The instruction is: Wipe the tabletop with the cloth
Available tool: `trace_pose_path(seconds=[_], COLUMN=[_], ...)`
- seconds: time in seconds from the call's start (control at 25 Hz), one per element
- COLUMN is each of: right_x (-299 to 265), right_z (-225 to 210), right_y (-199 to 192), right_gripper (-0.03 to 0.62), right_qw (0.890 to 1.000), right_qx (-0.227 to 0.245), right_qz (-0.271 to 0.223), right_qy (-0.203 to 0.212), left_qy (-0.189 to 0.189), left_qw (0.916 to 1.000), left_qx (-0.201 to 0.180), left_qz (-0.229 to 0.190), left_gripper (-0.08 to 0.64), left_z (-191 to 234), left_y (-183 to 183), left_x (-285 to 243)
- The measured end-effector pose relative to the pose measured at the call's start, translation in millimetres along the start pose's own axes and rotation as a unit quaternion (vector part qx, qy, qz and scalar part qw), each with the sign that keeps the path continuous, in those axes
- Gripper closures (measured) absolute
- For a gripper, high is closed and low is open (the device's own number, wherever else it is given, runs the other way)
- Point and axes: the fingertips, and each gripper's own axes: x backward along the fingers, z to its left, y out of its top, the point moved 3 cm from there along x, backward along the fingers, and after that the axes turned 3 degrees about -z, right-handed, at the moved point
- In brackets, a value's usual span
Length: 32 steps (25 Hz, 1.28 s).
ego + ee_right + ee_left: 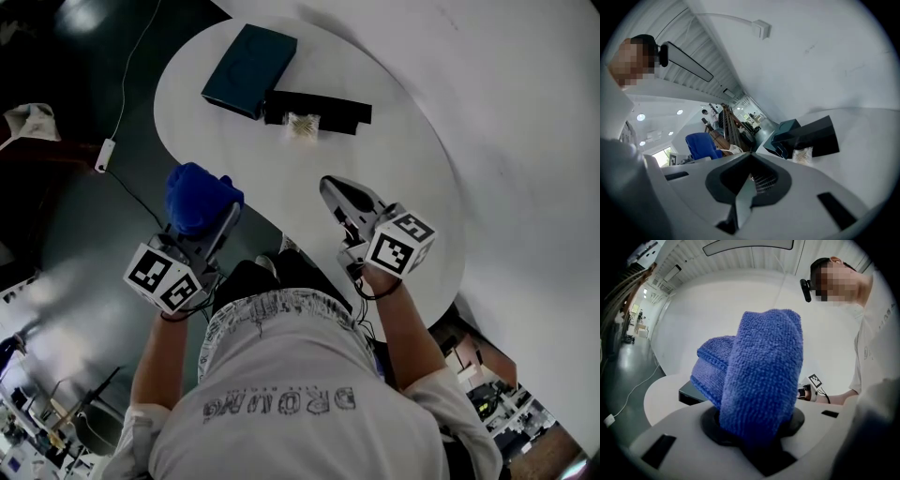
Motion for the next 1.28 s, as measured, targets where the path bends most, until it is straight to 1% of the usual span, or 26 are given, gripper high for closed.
trace_pose_path(seconds=[0.16,0.28,0.44,0.56,0.68,0.88,1.04,1.12,1.28], right_x=[-3.0,-3.7,-7.8,-19.2,-31.2,-49.3,-62.7,-67.8,-72.9], right_z=[-12.4,-15.5,-19.7,-26.5,-29.2,-33.6,-34.8,-35.1,-41.8], right_y=[2.5,3.0,2.9,-2.8,-10.3,-27.4,-40.6,-46.6,-55.3], right_gripper=[0.584,0.586,0.586,0.584,0.586,0.586,0.586,0.584,0.584], right_qw=[1.0,1.0,1.0,0.999,0.998,0.995,0.993,0.992,0.99], right_qx=[-0.005,-0.006,-0.013,-0.02,-0.029,-0.048,-0.056,-0.063,-0.073], right_qz=[0.004,0.004,0.0,0.0,-0.001,0.002,0.01,0.01,0.012], right_qy=[-0.003,-0.012,-0.026,-0.043,-0.062,-0.09,-0.105,-0.108,-0.119], left_qy=[0.012,0.013,0.004,-0.005,-0.017,-0.031,-0.033,-0.03,-0.026], left_qw=[0.9998,0.9994,0.9989,0.9981,0.9965,0.9928,0.9876,0.9826,0.969], left_qx=[0.008,0.015,0.018,0.022,0.015,-0.007,-0.038,-0.063,-0.115], left_qz=[0.016,0.028,0.043,0.058,0.08,0.116,0.149,0.172,0.217], left_gripper=[0.405,0.405,0.405,0.405,0.405,0.405,0.405,0.405,0.405], left_z=[18.4,28.2,41.8,63.6,86.7,127.8,155.5,166.9,184.7], left_y=[-11.8,-19.7,-28.2,-38.8,-48.5,-65.9,-75.0,-80.8,-92.0], left_x=[-10.1,-13.1,-21.4,-30.0,-36.0,-44.0,-49.0,-50.4,-57.6])
